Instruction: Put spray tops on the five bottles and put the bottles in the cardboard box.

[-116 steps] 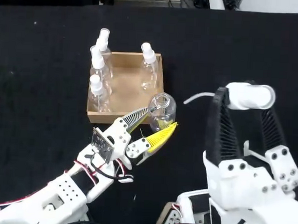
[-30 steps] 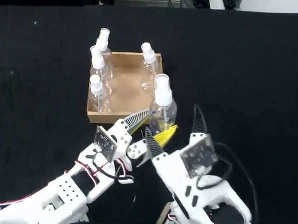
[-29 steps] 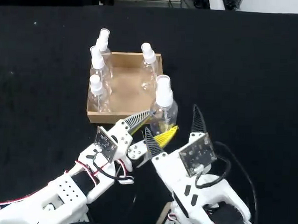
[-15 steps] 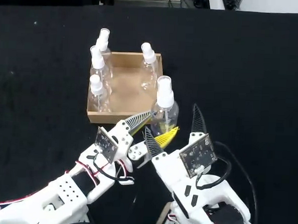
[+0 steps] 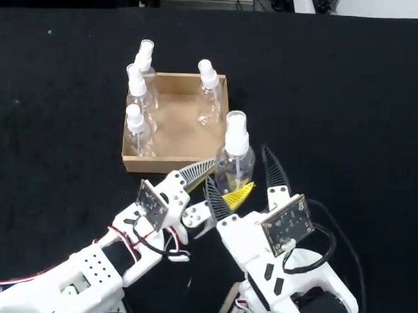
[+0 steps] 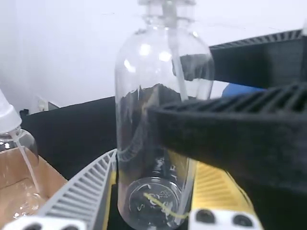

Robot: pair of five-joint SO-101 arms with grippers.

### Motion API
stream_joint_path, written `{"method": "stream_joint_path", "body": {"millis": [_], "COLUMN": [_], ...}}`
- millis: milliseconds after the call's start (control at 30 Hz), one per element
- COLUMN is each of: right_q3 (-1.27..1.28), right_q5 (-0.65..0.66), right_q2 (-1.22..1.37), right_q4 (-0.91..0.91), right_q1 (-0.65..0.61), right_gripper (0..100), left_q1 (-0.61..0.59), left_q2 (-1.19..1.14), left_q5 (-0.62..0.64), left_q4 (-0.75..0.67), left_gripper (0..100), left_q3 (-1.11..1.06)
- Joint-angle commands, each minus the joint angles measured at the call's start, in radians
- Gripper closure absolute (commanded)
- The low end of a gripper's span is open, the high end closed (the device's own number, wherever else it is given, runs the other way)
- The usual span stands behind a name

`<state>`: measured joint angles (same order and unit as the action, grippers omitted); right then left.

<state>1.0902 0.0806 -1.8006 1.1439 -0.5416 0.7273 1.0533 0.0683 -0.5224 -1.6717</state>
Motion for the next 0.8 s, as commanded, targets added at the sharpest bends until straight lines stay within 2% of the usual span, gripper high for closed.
{"method": "stream_joint_path", "body": {"millis": [0,233,500,667,767], "right_q3": [-0.035,-0.053,-0.053,-0.048,-0.048], "right_q5": [0.002,0.002,-0.002,-0.106,-0.11], "right_q2": [-0.13,-0.13,-0.104,-0.102,-0.102], "right_q4": [-0.021,-0.021,-0.032,-0.061,-0.068], "right_q1": [-0.006,-0.002,0.097,0.112,0.112], "right_gripper": [63.2,63.0,63.1,63.1,63.1], "left_q1": [0.013,0.033,0.035,0.03,0.028], "left_q2": [0.017,0.017,0.018,0.018,0.018], "left_q5": [0.002,0.0,0.0,0.0,0.0], "left_q4": [0.014,0.015,0.014,0.012,0.012], "left_gripper": [97,97,97,97,97], "left_q3": [-0.021,-0.021,-0.021,-0.019,-0.019]}}
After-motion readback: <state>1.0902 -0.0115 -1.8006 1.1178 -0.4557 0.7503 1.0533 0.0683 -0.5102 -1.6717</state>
